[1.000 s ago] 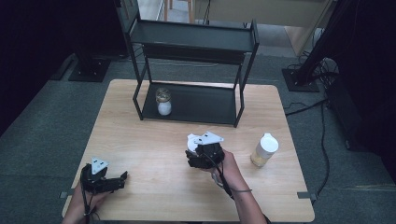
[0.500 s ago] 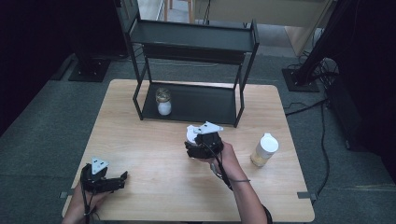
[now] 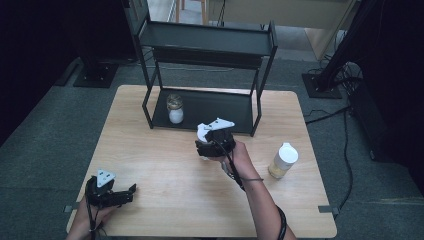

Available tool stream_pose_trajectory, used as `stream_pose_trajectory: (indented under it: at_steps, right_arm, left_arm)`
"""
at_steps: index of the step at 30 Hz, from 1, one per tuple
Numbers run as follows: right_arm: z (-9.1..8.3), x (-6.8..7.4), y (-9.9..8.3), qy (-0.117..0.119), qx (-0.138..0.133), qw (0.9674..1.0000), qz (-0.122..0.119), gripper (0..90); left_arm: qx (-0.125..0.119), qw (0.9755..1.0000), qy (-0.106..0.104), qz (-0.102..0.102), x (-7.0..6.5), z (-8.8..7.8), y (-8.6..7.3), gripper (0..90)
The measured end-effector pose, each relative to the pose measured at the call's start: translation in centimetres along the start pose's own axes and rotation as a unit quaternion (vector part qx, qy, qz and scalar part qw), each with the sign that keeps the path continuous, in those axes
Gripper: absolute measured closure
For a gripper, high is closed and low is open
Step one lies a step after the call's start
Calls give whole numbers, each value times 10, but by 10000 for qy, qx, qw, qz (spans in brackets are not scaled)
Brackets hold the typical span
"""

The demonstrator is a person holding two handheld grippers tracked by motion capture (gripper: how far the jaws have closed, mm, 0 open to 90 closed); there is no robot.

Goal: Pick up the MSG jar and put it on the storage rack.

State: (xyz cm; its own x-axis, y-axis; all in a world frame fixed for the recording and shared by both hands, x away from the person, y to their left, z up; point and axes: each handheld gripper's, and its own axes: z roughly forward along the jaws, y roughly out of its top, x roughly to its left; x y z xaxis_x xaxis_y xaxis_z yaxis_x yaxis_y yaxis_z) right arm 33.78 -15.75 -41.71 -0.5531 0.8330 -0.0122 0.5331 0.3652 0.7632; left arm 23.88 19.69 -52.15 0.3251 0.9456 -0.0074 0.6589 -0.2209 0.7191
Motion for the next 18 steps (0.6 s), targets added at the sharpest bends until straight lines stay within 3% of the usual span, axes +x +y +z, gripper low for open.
stream_pose_trajectory:
  at_steps: [8, 18]
  right_arm:
    - [9, -11, 16, -46, -19, 10000, 82, 306]
    - [28, -20, 36, -88, 62, 9998, 150, 306]
  left_arm:
    - [40, 9999, 27, 102, -2, -2, -2, 6]
    - [31, 10000, 41, 63, 1, -6, -6, 6]
